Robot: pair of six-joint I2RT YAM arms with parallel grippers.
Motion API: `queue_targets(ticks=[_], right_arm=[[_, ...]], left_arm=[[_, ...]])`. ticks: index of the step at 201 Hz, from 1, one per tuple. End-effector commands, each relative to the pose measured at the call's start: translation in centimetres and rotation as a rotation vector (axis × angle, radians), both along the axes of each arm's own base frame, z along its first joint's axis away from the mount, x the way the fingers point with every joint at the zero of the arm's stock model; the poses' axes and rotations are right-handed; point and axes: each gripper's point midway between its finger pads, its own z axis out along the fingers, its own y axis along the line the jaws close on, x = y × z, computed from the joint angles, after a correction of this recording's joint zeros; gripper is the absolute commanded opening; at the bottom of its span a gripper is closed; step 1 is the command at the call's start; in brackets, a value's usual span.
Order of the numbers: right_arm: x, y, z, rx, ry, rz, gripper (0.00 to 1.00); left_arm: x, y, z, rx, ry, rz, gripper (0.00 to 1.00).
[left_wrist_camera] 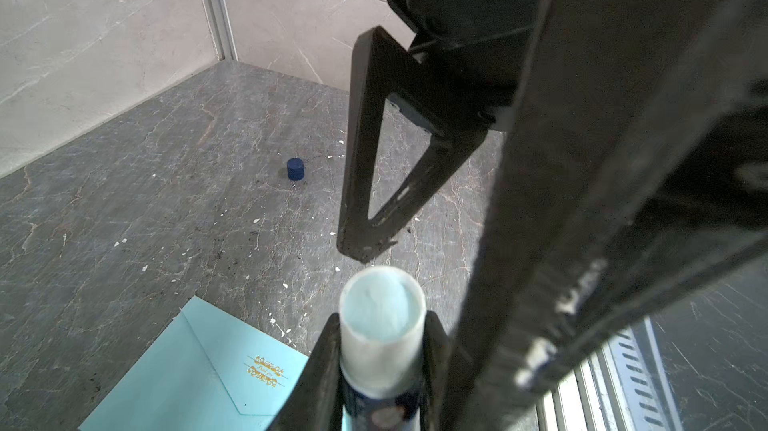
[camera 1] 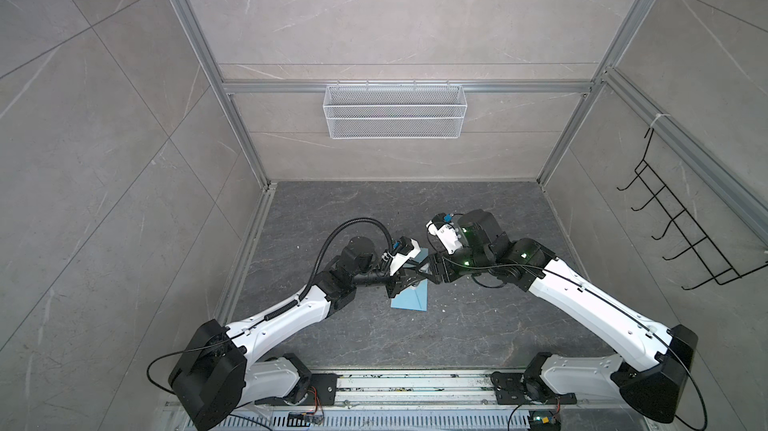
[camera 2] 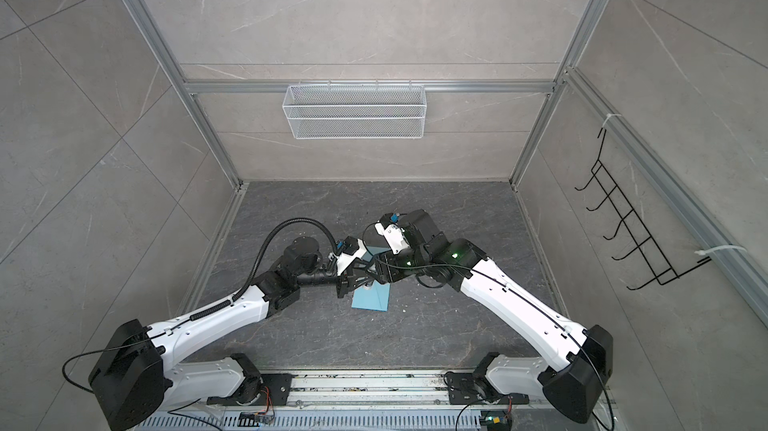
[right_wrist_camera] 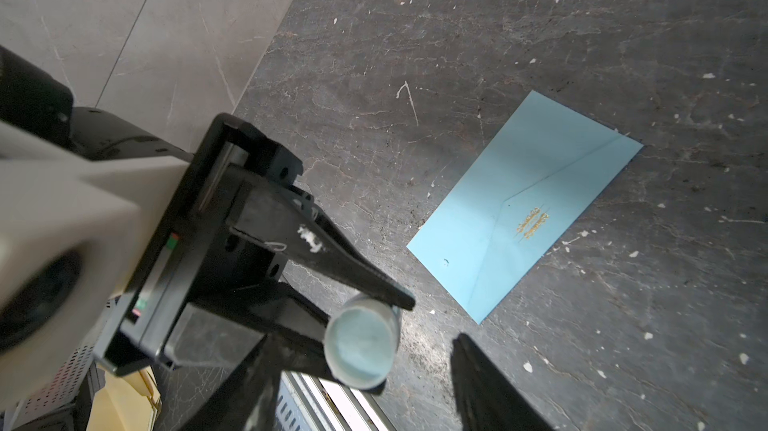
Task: Place the letter into the envelope and seal it
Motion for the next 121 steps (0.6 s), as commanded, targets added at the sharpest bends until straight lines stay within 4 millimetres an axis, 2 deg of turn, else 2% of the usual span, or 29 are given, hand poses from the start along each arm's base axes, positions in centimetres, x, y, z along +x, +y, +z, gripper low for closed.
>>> queue_targets(ticks=[1,49,72,121], right_arm=[[0.4,0.6,0.6,-0.004,-0.019,-0.012,0.59],[0.4,1.3,-0.1,-0.016,0.015,-0.013,0.44],[0.2,1.5,-0.5,-0.029,0.038,-0.008,0.41],[-0.2,1.7,-0.8,-0.041,0.054,-0.009,0.21]], left_arm=[[-0.1,-0.8,3.1,-0.066,-0.05,-0.031,0.0],[-0.1,-0.8,3.0,-0.058,-0.049,-0.027,0.0],[0.3,-0.6,3.0,-0.051,-0.051,-0.007,0.0],[1.3,-0.5,2.9,-0.014,-0.047,0.052,0.0]])
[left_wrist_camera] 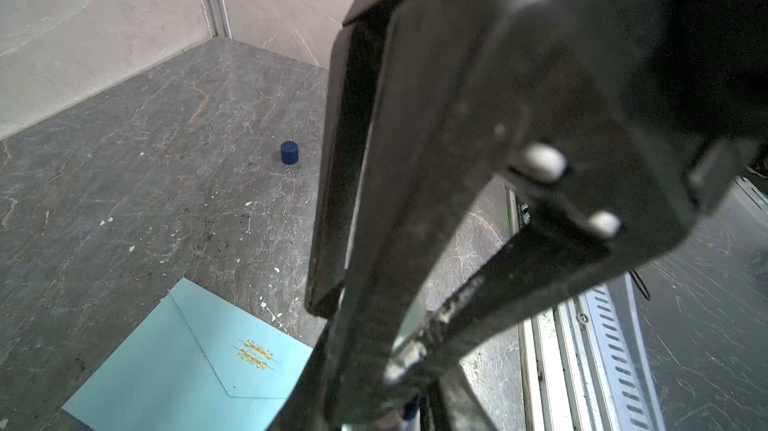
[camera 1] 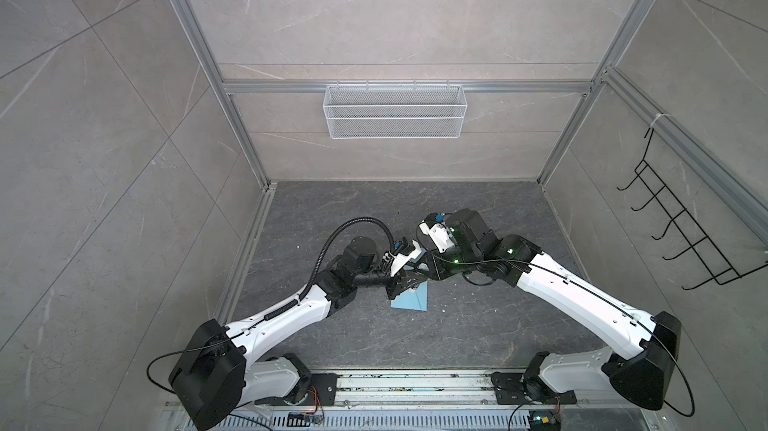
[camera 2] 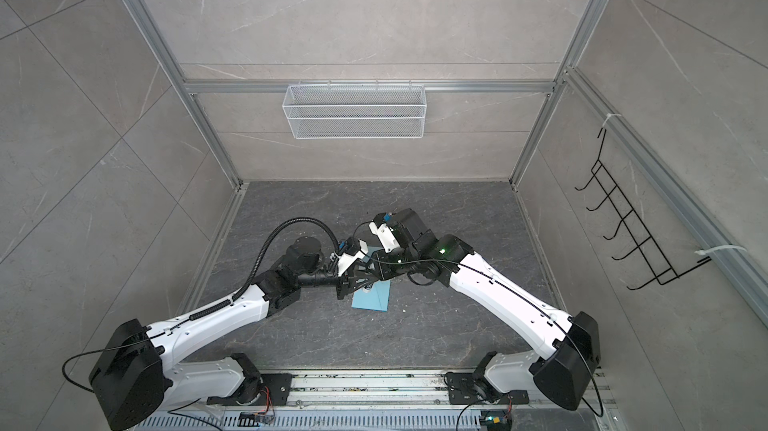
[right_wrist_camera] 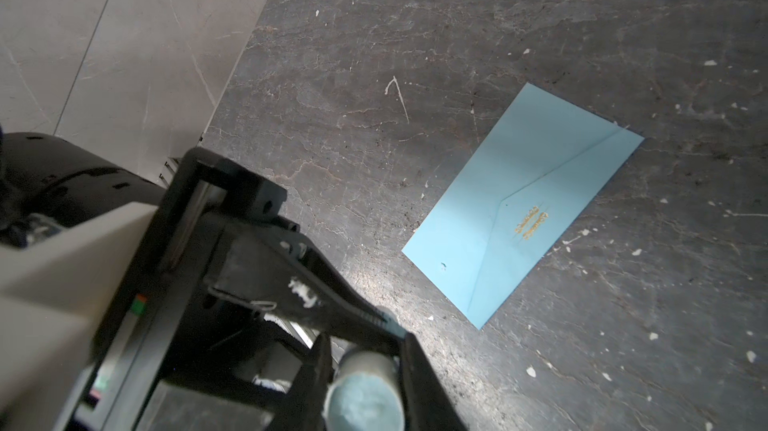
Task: Place the letter into the envelope and seal it
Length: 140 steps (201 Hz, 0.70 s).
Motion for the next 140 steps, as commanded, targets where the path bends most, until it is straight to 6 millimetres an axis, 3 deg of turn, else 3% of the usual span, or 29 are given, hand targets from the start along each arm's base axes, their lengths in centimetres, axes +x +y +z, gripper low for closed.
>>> queue_targets(ticks=[1,48,97,140], right_arm=[[-0.8,0.6,0.3,0.003,0.026,0.019,0.21],[-0.6,0.7,0.6,0.01,0.023,0.0,0.1],[0.3,-0.5,1.6,0.002,-0.04,-0.067,0.03],[0.7,-1.0,2.7,0.02,-0.076,-0.115,0.02]], left_arm=[[1.4,-0.6,3.5,-0.054,-0.083,0.039,0.0],[1.9,-0.7,3.3,-0.039,-0.073,0.062,0.0],[1.6,-0.6,2.7,-0.042,-0.075,0.049,0.38],[0.9,-0.2,2.5,-0.079,-0.097,0.039,0.48]])
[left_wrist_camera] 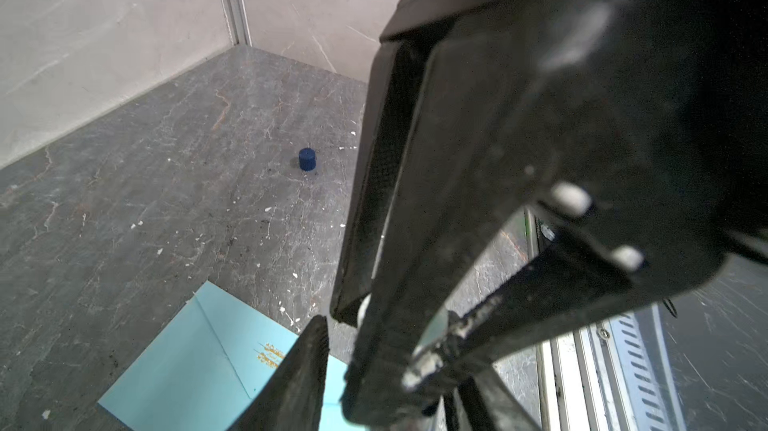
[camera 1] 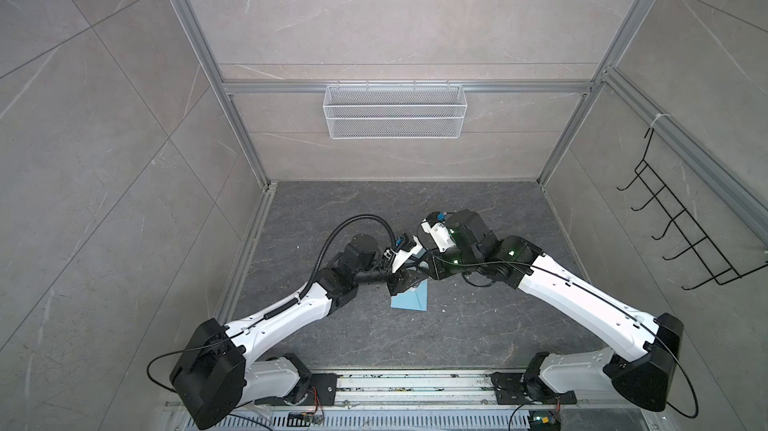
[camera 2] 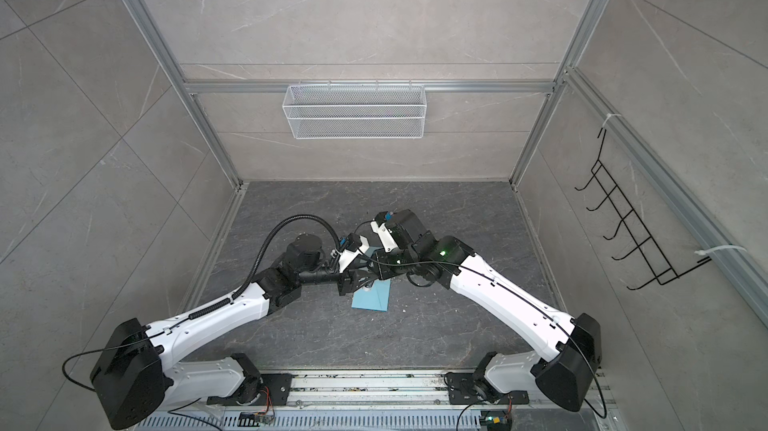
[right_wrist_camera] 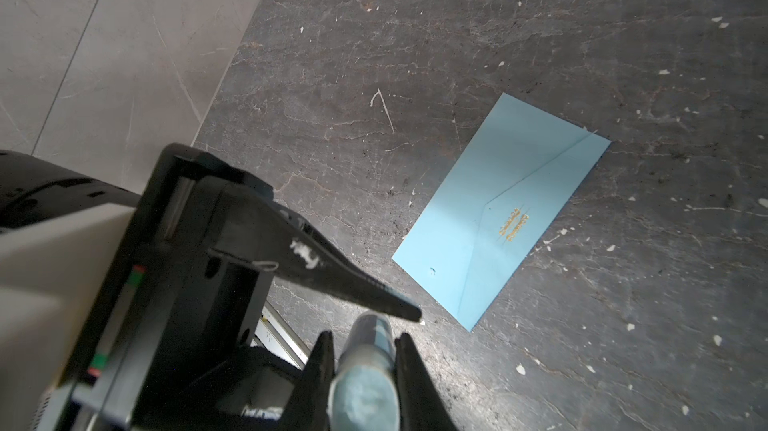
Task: Place the letter into the envelope and seal it
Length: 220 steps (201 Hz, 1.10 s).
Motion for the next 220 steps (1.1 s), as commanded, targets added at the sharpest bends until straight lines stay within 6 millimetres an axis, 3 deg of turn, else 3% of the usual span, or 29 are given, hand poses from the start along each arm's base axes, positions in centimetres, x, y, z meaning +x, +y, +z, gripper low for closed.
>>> queue_targets(ticks=[1,46,101,153,163,186,220], right_arm=[[0.2,-0.5,2.0,0.033,-0.04,-0.049,0.02],[0.3,-1.1,2.9,0.053,-0.067,-0.081,0.01],[0.4,-0.5,2.9,0.081,-0.053,-0.079,0.02],[0.7,-0.1,2.9,0.105,-0.047,-0.088,0.05],[0.8,0.0,3.0,0.108,-0.05,-0.089,0.11],[1.5,-0.8,3.4,0.076,-0.087,-0.127,0.33],[3.8,-6.4,5.6,-0.085,-0.248,-0.299,0.68]], left_arm=[[-0.1,0.1,1.6,-0.063,-0.063,0.002,0.49],[-0.5,0.4,0.2,-0.039,-0.04,-0.006,0.49],[-0.8,0.0,1.0,-0.076,-0.05,-0.035,0.39],[-1.1,-0.2,1.3,-0.085,-0.055,-0.059,0.05],[-1.1,-0.2,1.2,-0.086,-0.056,-0.058,0.0],[-1.0,-0.2,1.0,-0.081,-0.057,-0.053,0.0],[-0.8,0.2,0.3,-0.059,-0.06,-0.034,0.0]])
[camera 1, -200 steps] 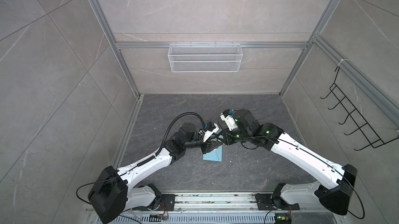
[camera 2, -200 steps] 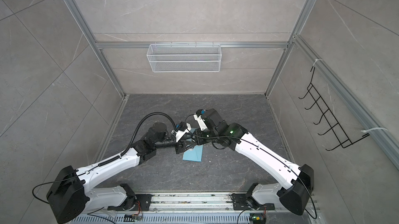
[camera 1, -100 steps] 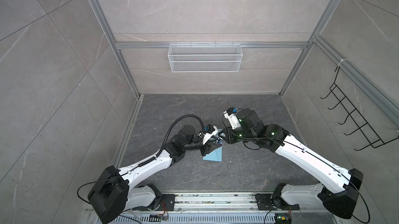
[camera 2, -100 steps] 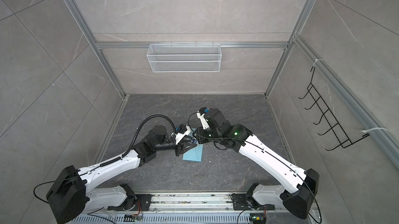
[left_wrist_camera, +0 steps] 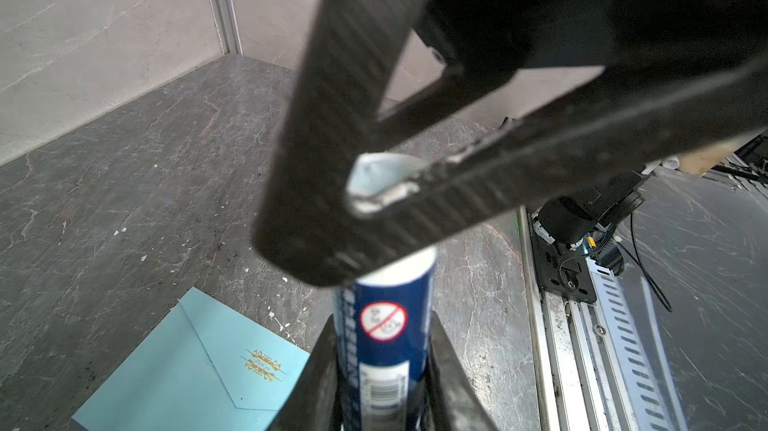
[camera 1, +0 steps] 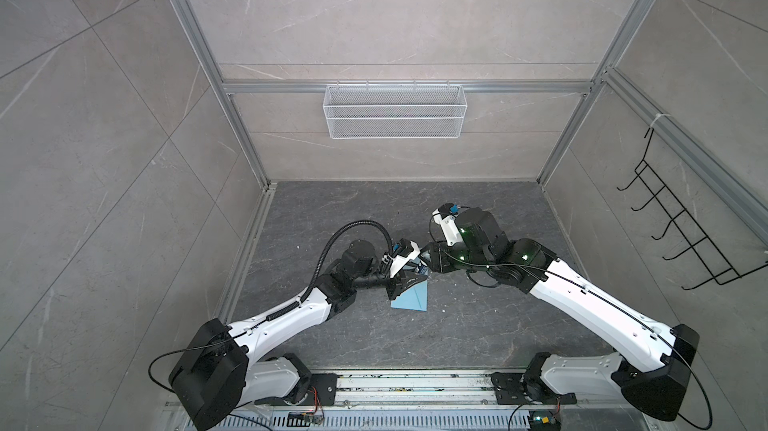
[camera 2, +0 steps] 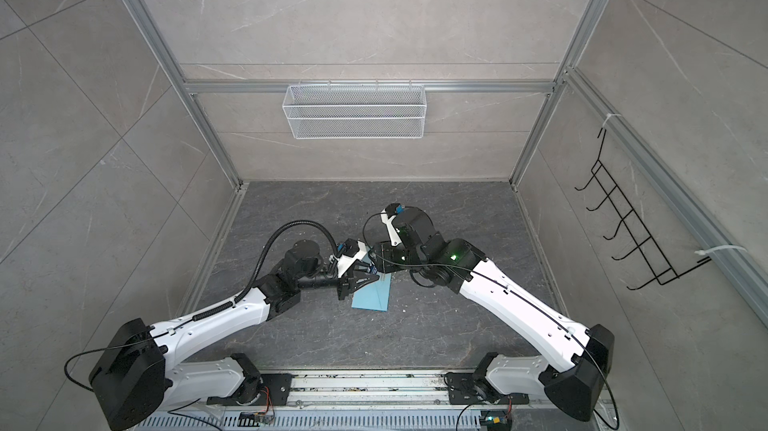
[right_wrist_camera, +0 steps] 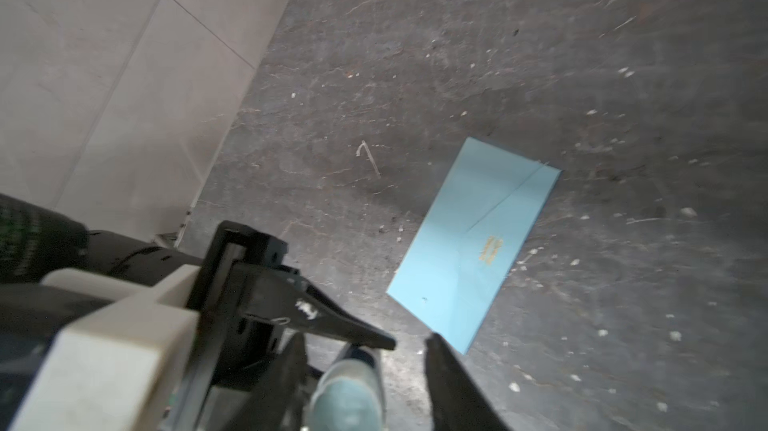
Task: Place the letter into the envelope and seal it
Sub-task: 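Move the right gripper over to the blue cap on the table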
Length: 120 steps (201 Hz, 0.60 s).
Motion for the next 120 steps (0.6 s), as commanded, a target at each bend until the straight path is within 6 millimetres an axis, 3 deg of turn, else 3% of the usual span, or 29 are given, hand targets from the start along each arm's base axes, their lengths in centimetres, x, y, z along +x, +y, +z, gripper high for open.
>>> queue_targets(ticks=[1,13,27,67,103,120], right_arm=[[2.0,-4.6,2.9,-0.105,-0.136,-0.152,0.69],[3.2,-6.9,3.0,-0.152,-0.151,-0.218,0.78],[4.7,-9.4,2.0,-0.204,-0.126,-0.285,0.81],[9.6,-16.7,-4.6,-0.496,0.01,-0.465,0.85],[11.9,-19.8,-10.6,-0.561,0.162,-0.492,0.82],[12.7,-20.6,-12.6,-0.568,0.201,-0.493,0.79]], left_arm=[[0.0,0.1,1.3,-0.032,-0.056,-0.004,0.0],[-0.1,0.2,1.3,-0.028,-0.058,-0.005,0.0],[-0.3,0.3,1.4,-0.029,-0.06,-0.005,0.0],[-0.5,0.6,1.4,-0.034,-0.064,-0.001,0.0],[-0.6,0.7,1.3,-0.038,-0.061,-0.002,0.0],[-0.6,0.7,1.3,-0.043,-0.062,-0.002,0.0]])
